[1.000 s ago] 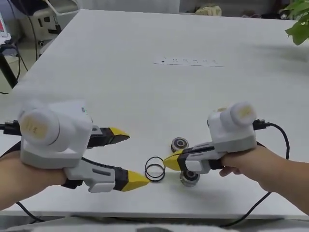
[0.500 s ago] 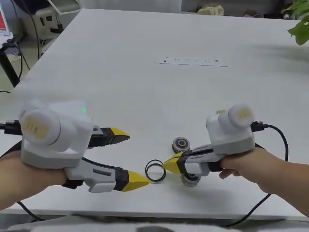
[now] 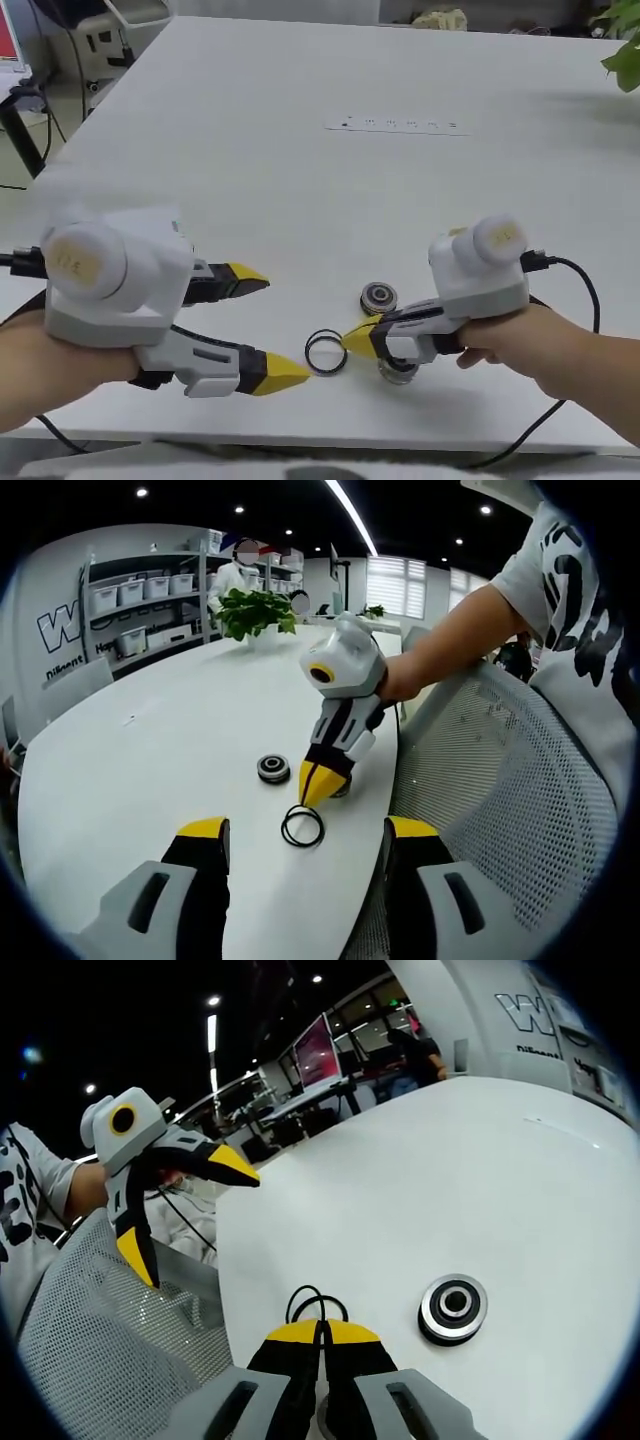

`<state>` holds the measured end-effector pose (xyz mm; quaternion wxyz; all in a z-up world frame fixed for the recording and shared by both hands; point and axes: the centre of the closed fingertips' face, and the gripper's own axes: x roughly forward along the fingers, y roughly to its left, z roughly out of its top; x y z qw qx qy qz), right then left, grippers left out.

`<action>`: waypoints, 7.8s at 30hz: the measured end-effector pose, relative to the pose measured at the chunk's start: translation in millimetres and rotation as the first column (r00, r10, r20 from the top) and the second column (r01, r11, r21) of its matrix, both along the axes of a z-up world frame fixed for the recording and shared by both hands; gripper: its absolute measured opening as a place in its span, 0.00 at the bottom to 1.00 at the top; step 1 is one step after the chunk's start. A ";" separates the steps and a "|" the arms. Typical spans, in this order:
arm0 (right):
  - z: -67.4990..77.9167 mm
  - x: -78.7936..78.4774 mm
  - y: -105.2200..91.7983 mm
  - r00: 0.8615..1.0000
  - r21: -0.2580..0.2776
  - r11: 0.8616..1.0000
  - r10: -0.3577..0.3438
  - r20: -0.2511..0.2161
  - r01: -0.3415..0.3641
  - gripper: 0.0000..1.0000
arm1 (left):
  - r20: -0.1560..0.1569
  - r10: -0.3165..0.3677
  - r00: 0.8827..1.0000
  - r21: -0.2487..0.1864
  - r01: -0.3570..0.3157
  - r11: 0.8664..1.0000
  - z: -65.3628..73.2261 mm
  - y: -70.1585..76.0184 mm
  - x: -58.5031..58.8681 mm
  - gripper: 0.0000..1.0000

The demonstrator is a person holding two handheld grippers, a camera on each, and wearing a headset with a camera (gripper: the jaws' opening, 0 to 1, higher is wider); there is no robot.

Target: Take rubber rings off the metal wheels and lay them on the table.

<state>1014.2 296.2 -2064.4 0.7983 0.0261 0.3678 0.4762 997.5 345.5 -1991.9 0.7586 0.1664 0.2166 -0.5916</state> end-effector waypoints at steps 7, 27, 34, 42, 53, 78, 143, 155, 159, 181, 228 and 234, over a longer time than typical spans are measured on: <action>-1.5 0.5 0.9 1.000 -0.005 1.000 0.000 0.001 0.000 0.00 | -0.002 0.000 1.000 0.003 0.000 1.000 -0.8 0.4 -0.8 0.60; -6.8 5.1 -0.5 1.000 -0.034 0.999 -0.013 0.005 0.013 0.00 | -0.007 0.000 1.000 0.008 0.000 1.000 -0.7 0.7 -0.2 0.60; -7.9 6.2 -2.1 1.000 -0.038 0.999 -0.017 0.004 0.017 0.00 | -0.012 -0.005 1.000 0.011 0.005 1.000 -1.5 -0.4 -0.7 0.59; -8.7 6.3 -3.0 1.000 -0.052 0.999 -0.008 0.017 0.009 0.02 | -0.012 -0.010 1.000 0.015 0.010 1.000 -1.3 -1.9 -0.5 0.59; -4.4 7.3 -6.5 0.999 -0.057 0.998 -0.008 0.041 0.010 0.05 | -0.012 -0.016 1.000 0.024 0.016 1.000 -1.1 -3.2 -0.2 0.59; 27.6 24.1 -24.3 0.989 -0.018 0.997 -0.067 0.133 0.070 0.13 | -0.005 -0.015 1.000 0.009 0.015 1.000 9.4 -14.3 20.0 0.58; 8.5 38.9 -77.2 0.976 -0.114 0.986 -0.099 0.195 0.123 0.24 | -0.100 -0.035 0.994 0.045 0.040 0.998 -22.6 -73.2 64.9 0.50; 0.1 39.7 -78.2 0.979 -0.121 0.986 -0.090 0.185 0.113 0.24 | -0.121 -0.041 0.992 0.065 0.050 0.997 -36.3 -84.7 69.9 0.45; -1.4 39.8 -78.2 0.979 -0.120 0.986 -0.089 0.182 0.112 0.24 | -0.128 -0.046 0.991 0.069 0.055 0.996 -40.9 -88.1 71.4 0.42; -4.5 38.6 -80.0 0.981 -0.121 0.986 -0.091 0.170 0.113 0.24 | -0.156 -0.073 0.985 0.088 0.088 0.992 -59.7 -107.0 71.0 0.25; -12.3 47.9 -68.6 0.979 -0.157 0.985 -0.045 0.197 0.077 0.22 | 0.000 -0.120 0.993 0.161 0.118 0.980 -69.7 -119.1 77.9 0.07; -14.5 49.7 -68.6 0.978 -0.165 0.983 -0.042 0.203 0.076 0.22 | 0.000 -0.111 0.994 0.163 0.110 0.980 -70.1 -119.4 79.1 0.07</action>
